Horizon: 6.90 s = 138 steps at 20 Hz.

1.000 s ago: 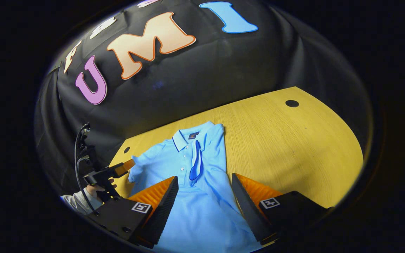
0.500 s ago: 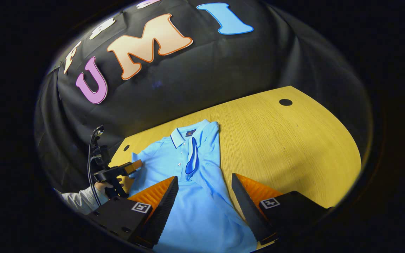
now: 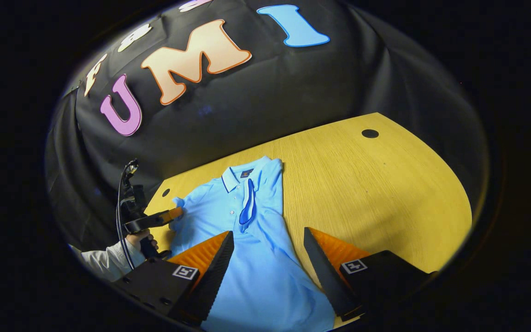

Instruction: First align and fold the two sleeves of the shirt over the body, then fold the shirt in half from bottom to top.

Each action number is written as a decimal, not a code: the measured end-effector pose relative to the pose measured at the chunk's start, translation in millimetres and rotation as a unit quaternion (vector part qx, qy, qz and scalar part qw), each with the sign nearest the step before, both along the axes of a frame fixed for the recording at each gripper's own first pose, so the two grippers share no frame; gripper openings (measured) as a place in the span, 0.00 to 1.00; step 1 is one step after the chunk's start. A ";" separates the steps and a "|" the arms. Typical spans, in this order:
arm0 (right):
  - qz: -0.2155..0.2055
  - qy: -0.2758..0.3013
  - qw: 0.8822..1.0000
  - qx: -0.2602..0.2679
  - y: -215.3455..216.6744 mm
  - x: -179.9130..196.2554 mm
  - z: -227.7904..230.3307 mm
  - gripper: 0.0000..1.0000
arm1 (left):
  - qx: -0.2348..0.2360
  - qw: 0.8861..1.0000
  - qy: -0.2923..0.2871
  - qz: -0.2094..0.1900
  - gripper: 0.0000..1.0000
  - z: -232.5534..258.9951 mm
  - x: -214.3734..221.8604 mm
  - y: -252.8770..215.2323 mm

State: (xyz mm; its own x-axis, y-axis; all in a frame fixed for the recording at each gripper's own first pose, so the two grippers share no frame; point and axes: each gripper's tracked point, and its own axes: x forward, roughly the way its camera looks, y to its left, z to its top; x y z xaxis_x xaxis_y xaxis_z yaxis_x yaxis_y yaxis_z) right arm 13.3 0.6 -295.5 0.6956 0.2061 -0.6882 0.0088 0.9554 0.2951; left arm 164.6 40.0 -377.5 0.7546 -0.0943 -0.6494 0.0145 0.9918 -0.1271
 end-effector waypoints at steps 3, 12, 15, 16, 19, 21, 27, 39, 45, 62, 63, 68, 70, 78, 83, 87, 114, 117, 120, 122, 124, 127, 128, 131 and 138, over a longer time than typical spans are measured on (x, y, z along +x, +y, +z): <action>-0.006 -0.007 1.000 0.005 -7.8 -9.1 4.4 0.97 | 0.000 0.999 -0.025 -0.029 0.00 30.6 5.5 -27.4; -0.010 -0.017 1.000 0.011 -19.5 -34.6 14.2 0.97 | -0.034 0.993 -0.028 -0.110 0.00 51.7 -2.7 -141.2; -0.017 -0.019 1.000 0.011 -24.0 -35.5 15.5 0.97 | -0.011 0.993 -0.010 -0.114 0.00 33.4 -4.8 -151.5; -0.019 -0.019 1.000 0.010 -25.0 -34.6 15.1 0.97 | -0.013 0.993 -0.004 -0.113 0.00 29.4 -6.5 -154.2; -0.030 -0.027 0.999 0.004 -25.2 -30.5 14.4 0.97 | -0.039 0.991 0.002 -0.127 0.15 25.8 -11.2 -164.4; -0.037 -0.042 0.998 -0.003 -23.5 -24.1 14.8 0.97 | -0.041 0.990 -0.018 -0.132 0.57 41.7 -12.5 -160.3; -0.050 -0.079 0.995 -0.044 -25.2 -18.7 16.5 0.97 | -0.040 0.987 -0.072 -0.138 0.96 94.0 -49.9 -134.0; 0.002 -0.092 0.992 -0.091 -33.7 -108.6 33.2 0.97 | -0.007 0.993 -0.085 -0.083 0.96 141.2 -202.4 -60.1; 0.023 -0.067 0.988 -0.134 -48.1 -175.1 11.6 0.97 | 0.007 0.995 -0.054 -0.082 0.96 125.3 -286.2 -43.7; 0.068 0.035 0.973 -0.219 -67.5 -261.3 -75.4 0.98 | 0.042 0.995 0.048 -0.073 0.98 30.8 -403.1 -23.4; 0.066 0.035 0.973 -0.217 -66.0 -261.8 -76.6 0.98 | 0.041 0.995 0.057 -0.074 0.96 26.9 -407.5 -24.4; 0.046 0.056 0.982 -0.176 -61.4 -263.9 -76.1 0.89 | 0.029 0.996 0.035 -0.081 0.97 25.1 -406.7 -30.0; 0.072 0.059 0.980 -0.177 -50.2 -266.4 -80.2 0.77 | 0.021 0.995 0.032 -0.089 0.94 23.8 -406.7 -39.5; 0.106 0.060 0.977 -0.172 -30.4 -269.0 -76.2 0.03 | -0.016 0.996 0.048 -0.076 0.00 20.3 -402.6 -65.8; 0.071 0.060 0.988 -0.125 -33.5 -258.2 -61.7 0.03 | -0.017 0.995 0.081 -0.063 0.00 28.3 -399.6 -62.0; 0.055 0.048 0.994 -0.083 -25.1 -237.5 -32.7 0.02 | -0.053 0.995 0.061 -0.053 0.00 61.0 -376.8 -58.0; -0.017 -0.108 0.994 -0.017 30.1 92.2 57.2 0.02 | -0.068 0.992 -0.053 -0.089 0.00 149.5 -63.0 -41.2; -0.021 -0.114 0.993 -0.031 35.0 129.4 43.0 0.02 | -0.075 0.991 -0.056 -0.094 0.00 141.7 -23.6 -44.0; -0.034 -0.103 0.993 -0.054 27.4 164.2 11.5 0.03 | -0.063 0.991 -0.050 -0.105 0.00 120.5 16.6 -50.9; -0.048 -0.088 0.993 -0.062 20.4 181.2 -11.8 0.02 | -0.056 0.992 -0.041 -0.108 0.00 99.5 38.3 -54.9; -0.060 -0.068 0.993 -0.071 14.3 190.7 -37.0 0.02 | -0.049 0.993 -0.033 -0.107 0.00 73.7 55.0 -59.8; -0.063 -0.047 0.994 -0.081 11.9 193.9 -66.7 0.02 | -0.041 0.994 -0.005 -0.098 0.00 34.9 59.1 -61.1; -0.063 -0.042 0.993 -0.087 10.6 191.5 -70.6 0.06 | -0.053 0.994 -0.005 -0.096 0.00 29.2 60.8 -64.2; -0.053 -0.063 0.991 -0.101 14.1 189.9 -61.6 0.61 | -0.058 0.993 -0.042 -0.098 0.32 40.3 60.4 -60.4; -0.022 -0.209 0.967 -0.147 34.0 155.7 39.4 0.98 | -0.040 0.985 -0.151 -0.073 0.96 131.0 16.9 -42.1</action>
State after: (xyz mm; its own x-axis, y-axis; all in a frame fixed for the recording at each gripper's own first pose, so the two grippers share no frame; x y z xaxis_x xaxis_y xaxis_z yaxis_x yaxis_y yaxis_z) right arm 168.9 34.6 -256.1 0.9291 0.0076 -0.3697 -0.0093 1.0000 -0.0027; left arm 181.4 -2.0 -246.5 0.8868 -0.2567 -0.3844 0.2043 0.9637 -0.1721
